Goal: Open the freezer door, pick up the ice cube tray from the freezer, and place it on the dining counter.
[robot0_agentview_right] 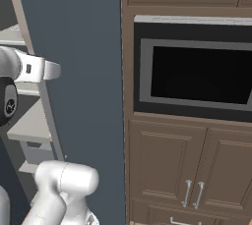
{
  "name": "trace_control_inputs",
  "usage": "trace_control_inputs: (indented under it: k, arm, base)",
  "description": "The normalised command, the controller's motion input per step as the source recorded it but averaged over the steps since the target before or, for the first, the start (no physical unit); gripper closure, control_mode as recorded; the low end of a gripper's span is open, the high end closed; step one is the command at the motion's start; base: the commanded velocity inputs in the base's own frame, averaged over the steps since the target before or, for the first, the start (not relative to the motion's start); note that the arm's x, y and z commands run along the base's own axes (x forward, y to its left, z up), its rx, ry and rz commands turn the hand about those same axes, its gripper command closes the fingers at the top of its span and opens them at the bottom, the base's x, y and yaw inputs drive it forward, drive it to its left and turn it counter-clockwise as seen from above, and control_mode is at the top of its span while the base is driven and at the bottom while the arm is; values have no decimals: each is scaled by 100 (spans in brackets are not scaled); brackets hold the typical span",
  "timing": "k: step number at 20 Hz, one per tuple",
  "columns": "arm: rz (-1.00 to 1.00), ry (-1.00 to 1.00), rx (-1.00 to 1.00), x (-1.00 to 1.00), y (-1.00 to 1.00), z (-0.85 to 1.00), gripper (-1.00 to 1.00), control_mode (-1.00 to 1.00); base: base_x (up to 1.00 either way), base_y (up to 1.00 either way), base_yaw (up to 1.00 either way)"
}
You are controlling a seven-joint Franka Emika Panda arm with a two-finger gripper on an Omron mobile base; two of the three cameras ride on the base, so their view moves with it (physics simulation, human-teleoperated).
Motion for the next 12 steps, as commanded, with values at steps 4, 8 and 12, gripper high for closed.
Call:
trace_control_inputs:
  k: [4,8,12]
  arm:
    - [-1,50,-8,-8,-20,0,-100,-100]
    - [-7,38,-6,-9,0,-18,-100,-100]
    - [-1,17,-2,-21,0,-26,-100,-100]
  base:
    - [0,0,0]
    - [0,0,0]
    - [0,0,0]
